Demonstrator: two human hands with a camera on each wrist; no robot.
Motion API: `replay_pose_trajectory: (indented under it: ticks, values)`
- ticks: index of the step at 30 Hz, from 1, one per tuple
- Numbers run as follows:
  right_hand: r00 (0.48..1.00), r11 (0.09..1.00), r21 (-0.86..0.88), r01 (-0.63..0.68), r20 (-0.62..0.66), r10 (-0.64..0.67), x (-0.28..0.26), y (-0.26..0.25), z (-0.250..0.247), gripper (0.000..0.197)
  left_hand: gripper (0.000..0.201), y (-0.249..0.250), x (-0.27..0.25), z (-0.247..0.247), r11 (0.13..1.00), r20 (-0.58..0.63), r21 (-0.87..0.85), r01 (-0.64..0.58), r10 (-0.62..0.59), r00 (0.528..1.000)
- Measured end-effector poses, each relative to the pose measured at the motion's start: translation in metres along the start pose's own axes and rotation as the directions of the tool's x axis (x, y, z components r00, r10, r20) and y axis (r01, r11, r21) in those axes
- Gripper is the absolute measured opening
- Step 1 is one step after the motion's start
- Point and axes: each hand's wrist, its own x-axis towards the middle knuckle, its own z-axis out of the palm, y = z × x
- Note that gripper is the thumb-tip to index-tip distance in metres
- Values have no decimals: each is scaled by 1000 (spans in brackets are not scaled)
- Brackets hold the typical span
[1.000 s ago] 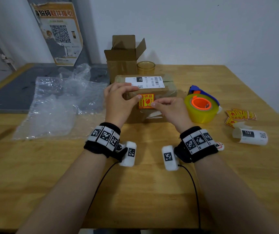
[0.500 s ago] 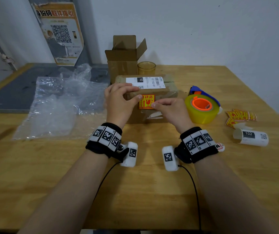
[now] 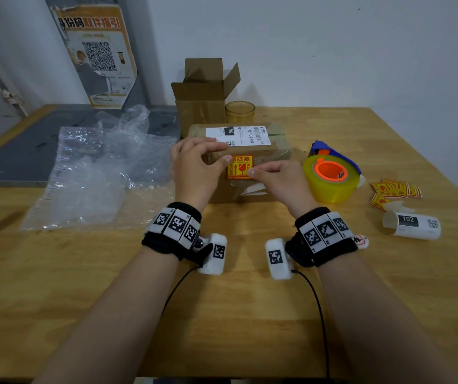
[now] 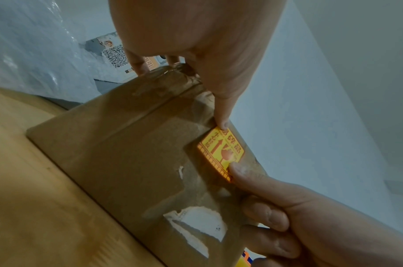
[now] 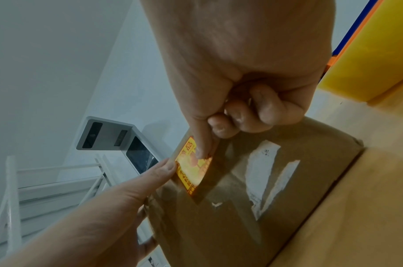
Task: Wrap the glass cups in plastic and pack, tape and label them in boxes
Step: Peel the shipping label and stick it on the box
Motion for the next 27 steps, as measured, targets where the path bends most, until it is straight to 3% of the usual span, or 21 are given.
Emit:
replay_pose_trajectory:
  ticks: [11, 16, 21, 24, 27]
  values:
    - [998, 996, -66, -59, -1, 59, 1, -1, -3, 6, 24, -1, -2, 1, 1000, -24, -7, -16, 16, 1000]
    - [996, 986, -144, -83, -55, 76, -1, 0, -13, 27, 23, -1, -3, 2, 1000, -37, -18, -23, 22, 999]
    - [971, 983, -125, 134, -182, -156, -6, -23, -23, 18, 24, -1, -3, 2, 1000, -26, -15, -12, 11, 1000]
    - [923, 894, -377, 240, -197, -331, 0, -38, -21, 20, 24, 1, -1, -1, 1000, -12, -3, 5, -6, 1000]
    - [954, 767, -603, 218, -36, -299, 9, -42, -13, 36, 26, 3, 1, -3, 1000, 14, -13, 23, -23, 1000]
